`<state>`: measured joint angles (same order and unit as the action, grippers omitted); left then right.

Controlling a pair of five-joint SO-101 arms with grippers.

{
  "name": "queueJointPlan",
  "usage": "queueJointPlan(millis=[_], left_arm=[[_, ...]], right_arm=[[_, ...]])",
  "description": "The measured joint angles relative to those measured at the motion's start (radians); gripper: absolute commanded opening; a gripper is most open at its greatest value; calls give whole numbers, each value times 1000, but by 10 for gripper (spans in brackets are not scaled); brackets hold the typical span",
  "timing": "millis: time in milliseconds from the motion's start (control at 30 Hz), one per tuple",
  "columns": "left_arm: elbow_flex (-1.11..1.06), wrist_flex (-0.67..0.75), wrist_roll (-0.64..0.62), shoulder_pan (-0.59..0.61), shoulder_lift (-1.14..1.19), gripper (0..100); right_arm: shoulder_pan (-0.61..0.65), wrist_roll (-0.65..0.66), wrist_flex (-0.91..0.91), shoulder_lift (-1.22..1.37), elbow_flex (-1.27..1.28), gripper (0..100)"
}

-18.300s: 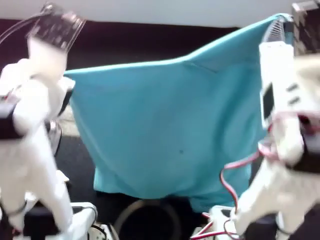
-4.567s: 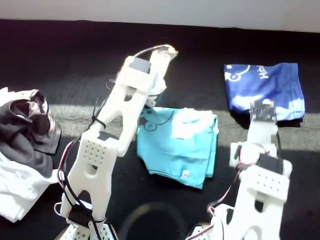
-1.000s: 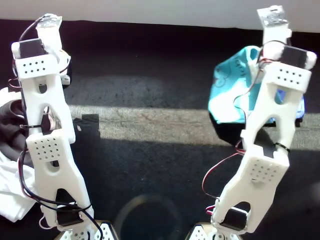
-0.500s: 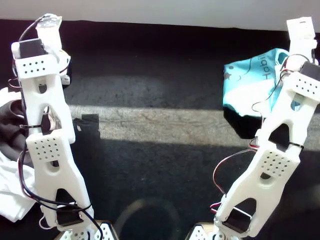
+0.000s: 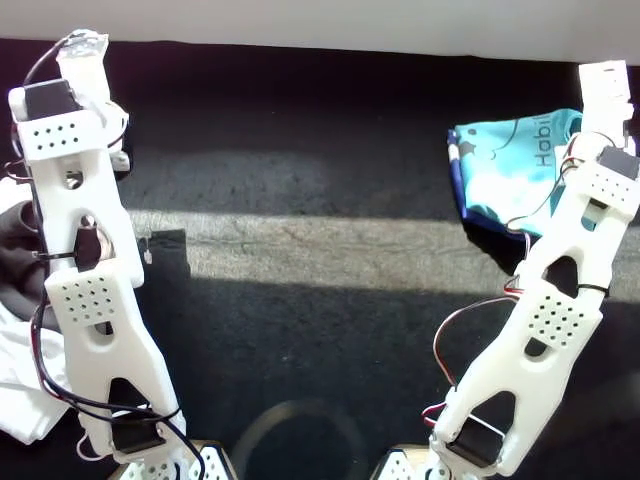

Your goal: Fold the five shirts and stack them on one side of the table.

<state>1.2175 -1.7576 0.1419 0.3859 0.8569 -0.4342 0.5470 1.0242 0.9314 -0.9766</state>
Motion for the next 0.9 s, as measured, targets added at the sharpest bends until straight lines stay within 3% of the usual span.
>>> queueJointPlan(millis=[200,367,567,767,900], left_arm=[[-2,-3,0,12,-8,227],[-117,-6,6,83,-218,229],[-384,-8,140,267,-454,231],[-422,89,250,502,-442,232],[-423,104,304,582,-336,232]], right_arm=[[-2,-3,72,-80,0,209],[-3,-127,94,-227,-2,209],[49,-164,250,-422,-2,209],[155,-166,397,-566,-2,209],[236,-166,486,-629,-2,208]])
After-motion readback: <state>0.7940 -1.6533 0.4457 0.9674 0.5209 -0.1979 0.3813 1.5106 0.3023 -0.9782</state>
